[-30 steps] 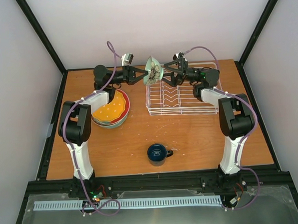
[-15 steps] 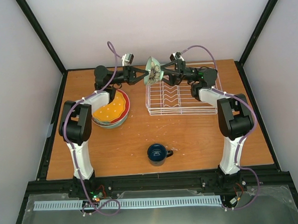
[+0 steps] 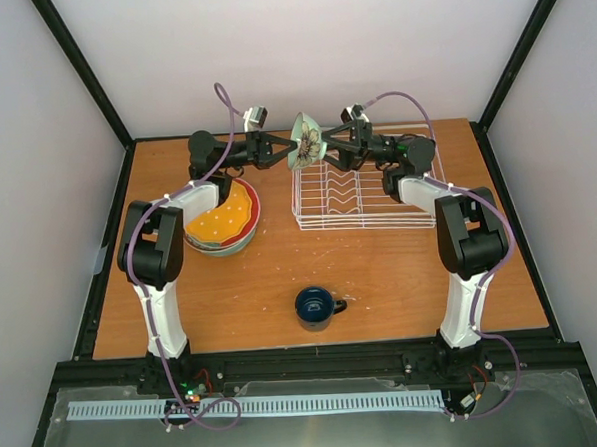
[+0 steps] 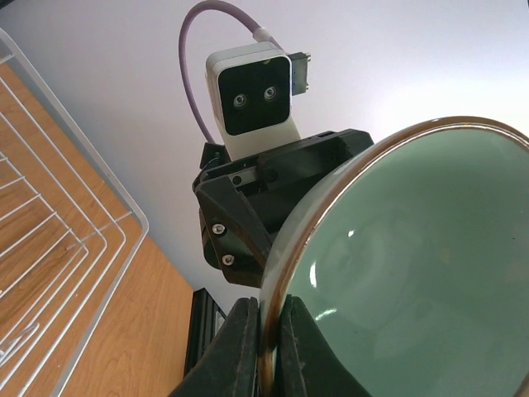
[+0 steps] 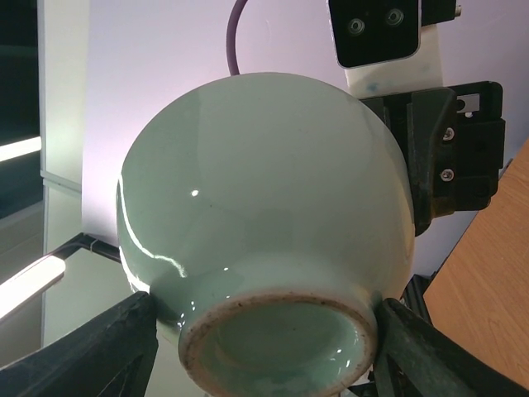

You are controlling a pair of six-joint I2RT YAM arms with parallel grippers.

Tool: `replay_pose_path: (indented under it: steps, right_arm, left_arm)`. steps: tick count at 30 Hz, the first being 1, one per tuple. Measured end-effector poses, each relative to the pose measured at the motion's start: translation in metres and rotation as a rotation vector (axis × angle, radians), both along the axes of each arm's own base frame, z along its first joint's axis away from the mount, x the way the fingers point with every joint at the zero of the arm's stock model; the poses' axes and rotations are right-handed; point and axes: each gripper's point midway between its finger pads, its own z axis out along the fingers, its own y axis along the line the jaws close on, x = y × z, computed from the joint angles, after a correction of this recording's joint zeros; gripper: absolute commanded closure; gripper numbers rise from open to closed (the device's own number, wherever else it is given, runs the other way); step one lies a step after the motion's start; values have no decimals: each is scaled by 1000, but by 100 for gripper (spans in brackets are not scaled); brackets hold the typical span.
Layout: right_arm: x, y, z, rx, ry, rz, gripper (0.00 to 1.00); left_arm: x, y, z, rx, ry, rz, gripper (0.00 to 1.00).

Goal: Load the mixed dishes into the dish rack

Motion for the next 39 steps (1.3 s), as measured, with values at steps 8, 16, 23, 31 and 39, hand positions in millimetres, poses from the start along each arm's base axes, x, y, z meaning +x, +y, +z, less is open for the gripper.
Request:
replay_pose_path:
  steps: [8,16,23,31,39]
  right_arm:
    - [2,-1,-1,13,15,-15,46]
    - [4,-2,1,21,15,-25,60]
    - [6,-3,1,26,21,-34,91]
    - [5,-4,-3,24,34,-37,97]
    - [2,-10,-17,-5,88,-36,97]
  left_arm:
    - [1,0,0,0,1,1,99]
    - [4,-1,2,9,-8,-6,99]
    - [7,-3,2,21,-9,-12,98]
    - [8,-4,-2,33,-3,-24,90]
    - [16,-10,-15,49,13,-39,86]
